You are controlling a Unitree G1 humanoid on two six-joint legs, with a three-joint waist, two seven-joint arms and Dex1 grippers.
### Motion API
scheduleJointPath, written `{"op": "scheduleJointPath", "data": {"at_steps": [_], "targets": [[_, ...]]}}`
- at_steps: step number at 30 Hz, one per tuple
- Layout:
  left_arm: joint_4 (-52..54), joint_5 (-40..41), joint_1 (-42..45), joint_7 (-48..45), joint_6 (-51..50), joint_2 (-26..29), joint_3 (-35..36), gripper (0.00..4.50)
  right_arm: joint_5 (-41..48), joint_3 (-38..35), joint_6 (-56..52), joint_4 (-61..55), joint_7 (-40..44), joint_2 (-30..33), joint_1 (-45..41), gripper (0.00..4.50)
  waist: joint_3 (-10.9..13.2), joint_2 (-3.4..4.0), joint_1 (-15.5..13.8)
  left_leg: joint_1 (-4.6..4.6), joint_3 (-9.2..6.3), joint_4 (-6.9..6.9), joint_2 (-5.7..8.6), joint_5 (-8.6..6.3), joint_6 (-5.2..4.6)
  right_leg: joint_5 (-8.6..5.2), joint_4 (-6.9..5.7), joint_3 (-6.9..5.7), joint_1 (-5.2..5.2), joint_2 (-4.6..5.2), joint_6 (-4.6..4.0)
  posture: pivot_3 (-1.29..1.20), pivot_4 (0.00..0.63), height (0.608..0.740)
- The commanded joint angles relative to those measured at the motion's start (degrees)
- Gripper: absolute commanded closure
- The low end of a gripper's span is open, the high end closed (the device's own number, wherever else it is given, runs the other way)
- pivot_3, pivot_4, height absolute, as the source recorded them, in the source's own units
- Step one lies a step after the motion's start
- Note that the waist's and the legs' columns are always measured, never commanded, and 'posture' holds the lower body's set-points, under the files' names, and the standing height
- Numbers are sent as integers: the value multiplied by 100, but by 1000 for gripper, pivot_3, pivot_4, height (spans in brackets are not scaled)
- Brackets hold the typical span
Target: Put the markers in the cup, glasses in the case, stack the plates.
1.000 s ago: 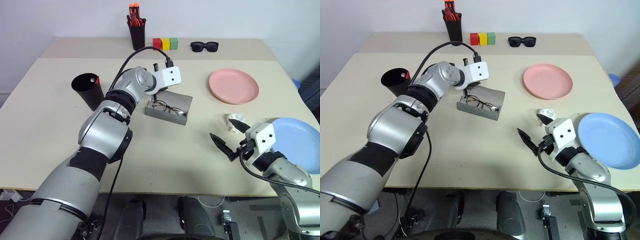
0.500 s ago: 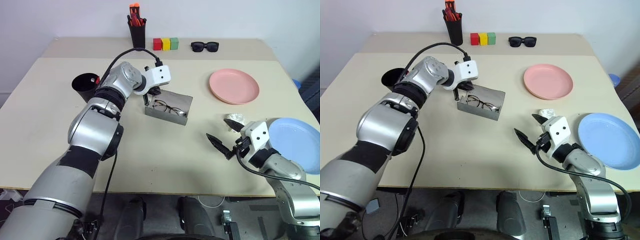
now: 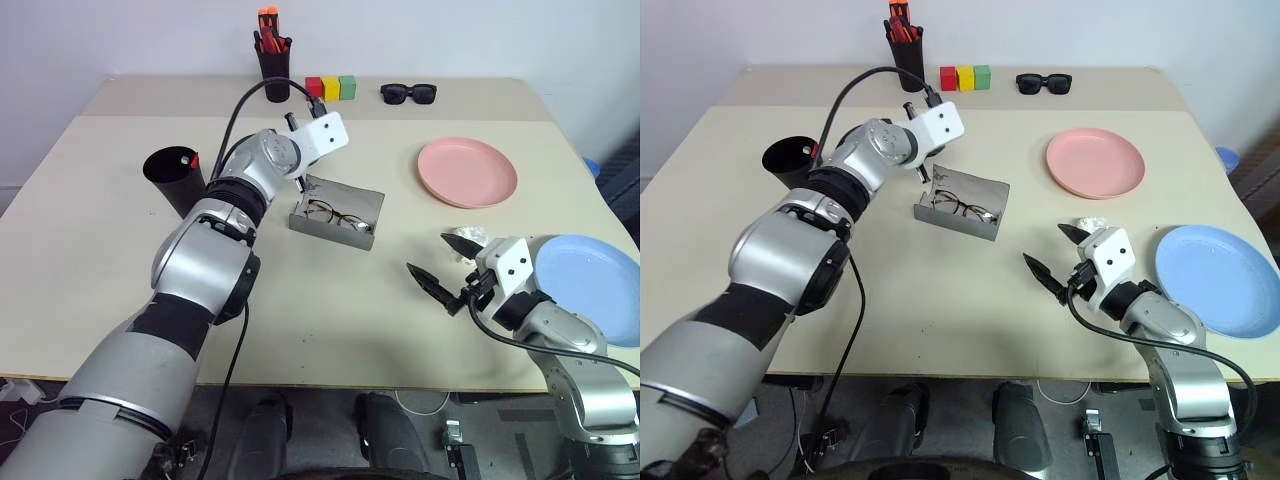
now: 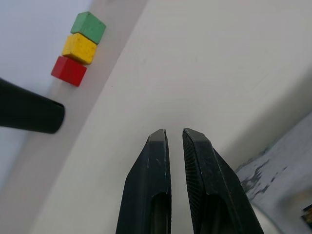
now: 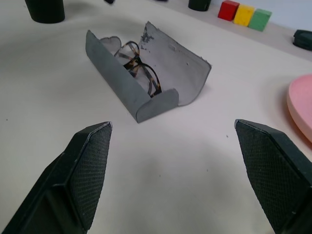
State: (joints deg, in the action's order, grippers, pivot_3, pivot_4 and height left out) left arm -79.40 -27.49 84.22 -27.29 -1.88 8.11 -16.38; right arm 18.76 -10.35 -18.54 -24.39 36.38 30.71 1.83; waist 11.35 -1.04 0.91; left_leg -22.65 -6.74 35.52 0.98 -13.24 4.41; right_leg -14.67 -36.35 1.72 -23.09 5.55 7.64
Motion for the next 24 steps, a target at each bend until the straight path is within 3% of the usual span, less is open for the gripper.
{"op": "scheduleJointPath", "data": {"at_steps": [1,24], "targets": [[79,-323,390,27,-91,-35,-311,4019,66,-26,-27,-55,54,131,-135,376,0,0,1,0,0,0,0,0,0,0,0,0,0,0,0,0,150,740],[-42,-744,484,-175,-547,-487,-693,4019,358,-150,-426,-392,46,410,28,376,0,0,-6,-3,0,2,0,0,0,-1,0,0,0,0,2,0,150,740]]}}
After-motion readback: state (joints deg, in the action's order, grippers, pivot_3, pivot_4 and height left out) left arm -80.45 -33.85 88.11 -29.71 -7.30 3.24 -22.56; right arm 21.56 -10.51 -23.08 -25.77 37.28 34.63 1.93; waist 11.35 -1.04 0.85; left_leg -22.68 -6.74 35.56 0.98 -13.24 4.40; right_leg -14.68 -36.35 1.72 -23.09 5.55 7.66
